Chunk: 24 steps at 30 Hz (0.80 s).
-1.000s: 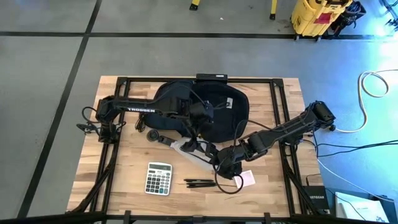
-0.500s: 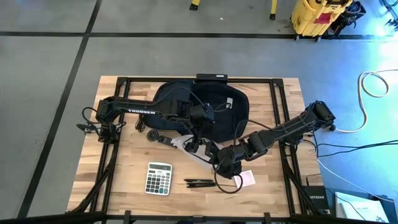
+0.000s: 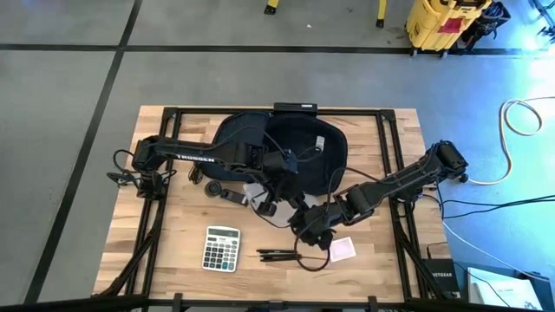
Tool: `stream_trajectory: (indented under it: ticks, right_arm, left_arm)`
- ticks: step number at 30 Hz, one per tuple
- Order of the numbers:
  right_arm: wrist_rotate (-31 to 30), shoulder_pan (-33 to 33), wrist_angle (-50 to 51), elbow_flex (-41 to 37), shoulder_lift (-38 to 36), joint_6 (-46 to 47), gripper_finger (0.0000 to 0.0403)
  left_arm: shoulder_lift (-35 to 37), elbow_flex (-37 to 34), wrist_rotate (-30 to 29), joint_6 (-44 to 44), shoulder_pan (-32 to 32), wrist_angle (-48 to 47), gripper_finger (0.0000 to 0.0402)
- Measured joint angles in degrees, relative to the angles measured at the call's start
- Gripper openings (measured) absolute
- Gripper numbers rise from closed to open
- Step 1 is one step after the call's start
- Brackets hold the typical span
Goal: Unpack backpack
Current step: Put the game card into the transparent zip bag
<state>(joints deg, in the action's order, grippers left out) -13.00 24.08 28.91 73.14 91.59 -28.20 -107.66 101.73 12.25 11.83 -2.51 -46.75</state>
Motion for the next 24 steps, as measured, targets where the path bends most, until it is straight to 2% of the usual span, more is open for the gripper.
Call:
stream_trajectory:
  ticks: [3,8,12,15,19,24]
  right_arm:
    - [-1.0,0.7,-0.3,0.0,-0.1,3.7,0.0115]
    - [-5.7,3.1,-0.5,0.0,-0.6,9.5,0.0209]
    - [-10.9,5.9,-0.5,0.0,-2.2,12.5,0.0274]
    - [-16.4,9.1,-0.1,0.0,-3.7,14.4,0.0289]
    - [-23.6,13.4,0.3,0.0,-5.8,18.4,0.0291]
    - [-27.8,16.6,4.2,0.1,-7.3,32.2,0.0292]
  left_arm:
    - [0.2,0.0,-0.5,-6.2,0.3,-2.4,0.0000]
    - [0.5,0.0,-11.4,-9.4,-1.8,-2.7,0.0000]
    - [0.6,0.0,-16.6,-15.0,-3.0,-1.6,0.0000]
    - [0.6,0.0,-21.9,-18.9,-4.0,0.0,0.0000]
    - [0.6,0.0,-24.2,-22.4,-4.8,2.3,0.0000]
    - [0.5,-0.7,-29.8,-26.7,-6.0,3.4,0.0000]
